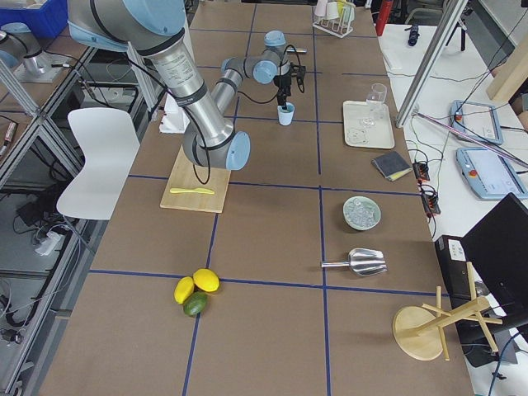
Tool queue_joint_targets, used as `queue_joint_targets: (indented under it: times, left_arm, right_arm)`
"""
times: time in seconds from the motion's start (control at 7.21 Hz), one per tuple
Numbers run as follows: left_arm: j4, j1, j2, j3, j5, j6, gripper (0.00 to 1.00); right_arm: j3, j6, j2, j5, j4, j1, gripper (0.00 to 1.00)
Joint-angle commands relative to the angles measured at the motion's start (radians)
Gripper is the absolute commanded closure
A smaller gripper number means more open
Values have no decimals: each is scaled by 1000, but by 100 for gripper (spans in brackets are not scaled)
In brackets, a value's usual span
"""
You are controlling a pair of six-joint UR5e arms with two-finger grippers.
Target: Squeeze lemon into cup
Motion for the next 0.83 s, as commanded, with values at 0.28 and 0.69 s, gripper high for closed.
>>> queue_joint_targets:
  times: [0.28, 0.69]
  left_arm:
    - [8, 23, -52, -7, 9, -94, 0]
    - [154, 129, -120, -14, 9, -153, 0]
  right_arm:
    - [67, -145, -13, 58, -149, 113, 0]
    - [176, -482, -221, 244, -139, 326, 0]
